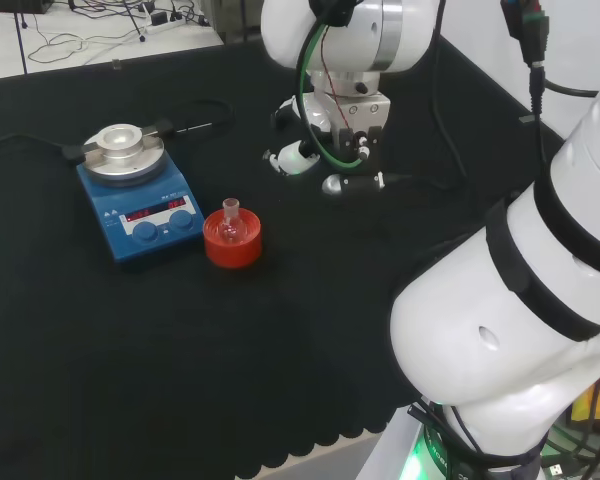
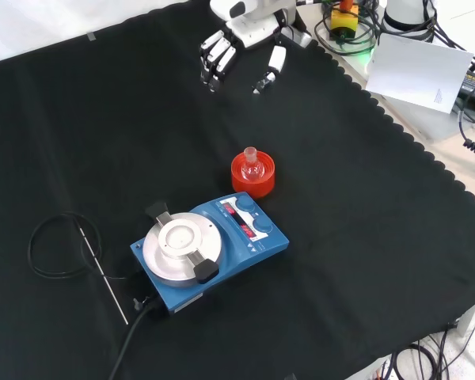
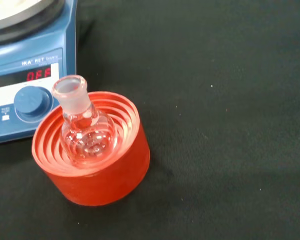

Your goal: Pick up the round-bottom flask.

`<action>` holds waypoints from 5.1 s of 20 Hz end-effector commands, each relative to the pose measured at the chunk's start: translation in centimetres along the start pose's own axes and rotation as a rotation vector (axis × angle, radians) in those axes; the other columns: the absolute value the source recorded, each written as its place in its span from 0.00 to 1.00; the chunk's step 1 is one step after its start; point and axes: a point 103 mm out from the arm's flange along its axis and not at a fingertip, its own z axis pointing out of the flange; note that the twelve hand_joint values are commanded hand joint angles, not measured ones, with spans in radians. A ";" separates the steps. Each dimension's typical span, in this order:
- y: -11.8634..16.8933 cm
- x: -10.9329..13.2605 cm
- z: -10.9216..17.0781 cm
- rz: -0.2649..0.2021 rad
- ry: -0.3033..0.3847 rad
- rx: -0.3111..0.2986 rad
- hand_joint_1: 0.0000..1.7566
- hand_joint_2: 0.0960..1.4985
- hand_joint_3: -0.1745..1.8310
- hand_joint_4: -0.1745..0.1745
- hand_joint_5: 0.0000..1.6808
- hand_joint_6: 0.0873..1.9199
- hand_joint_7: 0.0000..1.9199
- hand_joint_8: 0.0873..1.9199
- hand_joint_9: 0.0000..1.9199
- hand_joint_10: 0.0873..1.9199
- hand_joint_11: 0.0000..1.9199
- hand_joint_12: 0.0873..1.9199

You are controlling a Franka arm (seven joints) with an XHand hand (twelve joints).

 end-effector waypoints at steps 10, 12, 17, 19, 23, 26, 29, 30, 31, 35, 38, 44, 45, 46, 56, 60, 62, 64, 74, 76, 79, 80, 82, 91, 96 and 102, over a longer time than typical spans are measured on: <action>2.1 0.7 3.0 -0.047 0.014 0.010 0.44 0.48 0.37 0.40 0.34 0.04 0.14 0.29 0.23 0.30 0.07 0.70; 2.2 1.3 3.4 -0.064 0.023 0.012 0.45 0.46 0.36 0.40 0.35 0.05 0.14 0.30 0.24 0.30 0.07 0.70; 2.2 2.4 4.7 -0.077 0.057 0.036 0.47 0.42 0.39 0.39 0.38 0.07 0.15 0.30 0.25 0.29 0.07 0.70; 2.3 2.7 5.3 -0.080 0.056 0.045 0.48 0.41 0.40 0.38 0.40 0.08 0.16 0.30 0.26 0.29 0.08 0.70; 2.6 3.1 6.4 -0.084 0.060 0.052 0.49 0.38 0.41 0.38 0.42 0.14 0.16 0.30 0.27 0.28 0.09 0.70; 2.9 3.4 7.0 -0.089 0.066 0.051 0.49 0.38 0.41 0.38 0.41 0.15 0.16 0.30 0.27 0.28 0.10 0.70; 3.3 3.8 7.5 -0.094 0.074 0.036 0.50 0.37 0.41 0.37 0.40 0.19 0.17 0.30 0.28 0.28 0.10 0.70; 3.5 3.9 7.7 -0.095 0.076 0.033 0.50 0.36 0.41 0.37 0.40 0.19 0.17 0.30 0.28 0.28 0.10 0.70; 3.6 4.0 7.9 -0.098 0.079 0.031 0.50 0.36 0.41 0.37 0.40 0.20 0.17 0.30 0.28 0.28 0.10 0.70; 4.2 4.4 8.9 -0.109 0.095 0.044 0.51 0.35 0.41 0.37 0.39 0.22 0.17 0.30 0.29 0.28 0.11 0.69; 4.6 4.6 9.4 -0.112 0.100 0.052 0.51 0.35 0.42 0.37 0.39 0.23 0.17 0.30 0.29 0.28 0.11 0.69; 5.1 5.0 9.8 -0.118 0.108 0.038 0.51 0.35 0.42 0.37 0.38 0.26 0.17 0.30 0.29 0.28 0.11 0.70; 5.1 4.9 9.9 -0.113 0.109 0.032 0.51 0.35 0.42 0.37 0.38 0.26 0.17 0.30 0.29 0.28 0.11 0.70; 5.2 4.8 10.0 -0.110 0.105 0.030 0.51 0.35 0.42 0.36 0.38 0.26 0.17 0.30 0.29 0.28 0.11 0.70; 5.4 4.8 10.8 -0.101 0.088 0.012 0.53 0.35 0.42 0.33 0.44 0.29 0.18 0.30 0.30 0.28 0.12 0.70; 5.5 4.8 10.8 -0.101 0.083 0.000 0.53 0.35 0.42 0.31 0.47 0.31 0.18 0.30 0.31 0.28 0.12 0.70; 5.5 4.8 10.8 -0.104 0.077 -0.008 0.54 0.35 0.42 0.29 0.49 0.32 0.19 0.30 0.31 0.28 0.12 0.69; 5.6 4.9 10.8 -0.104 0.072 -0.011 0.54 0.35 0.42 0.29 0.50 0.33 0.19 0.31 0.31 0.28 0.12 0.69; 5.7 5.5 10.9 -0.107 0.039 -0.024 0.55 0.35 0.42 0.27 0.53 0.35 0.19 0.31 0.32 0.28 0.12 0.69; 5.8 5.6 10.9 -0.116 0.021 -0.024 0.55 0.36 0.42 0.27 0.53 0.35 0.19 0.31 0.32 0.28 0.12 0.69; 5.8 5.6 10.8 -0.109 0.019 -0.025 0.56 0.36 0.42 0.27 0.53 0.35 0.19 0.31 0.32 0.28 0.12 0.69; 5.8 5.5 10.8 -0.107 0.019 -0.025 0.56 0.36 0.42 0.27 0.53 0.35 0.19 0.31 0.32 0.28 0.12 0.69; 5.9 5.4 10.8 -0.102 0.015 -0.023 0.56 0.36 0.42 0.27 0.54 0.36 0.19 0.31 0.32 0.28 0.12 0.69; 5.8 5.7 10.4 -0.095 -0.022 -0.053 0.59 0.52 0.31 0.64 0.61 0.42 0.18 0.32 0.31 0.28 0.12 0.69; 5.8 5.6 9.8 -0.091 -0.020 -0.072 0.64 0.46 0.38 0.63 0.69 0.42 0.22 0.31 0.35 0.26 0.16 0.68; 5.5 5.0 7.8 -0.077 0.014 -0.062 0.65 0.42 0.44 0.52 0.70 0.43 0.23 0.31 0.36 0.26 0.16 0.67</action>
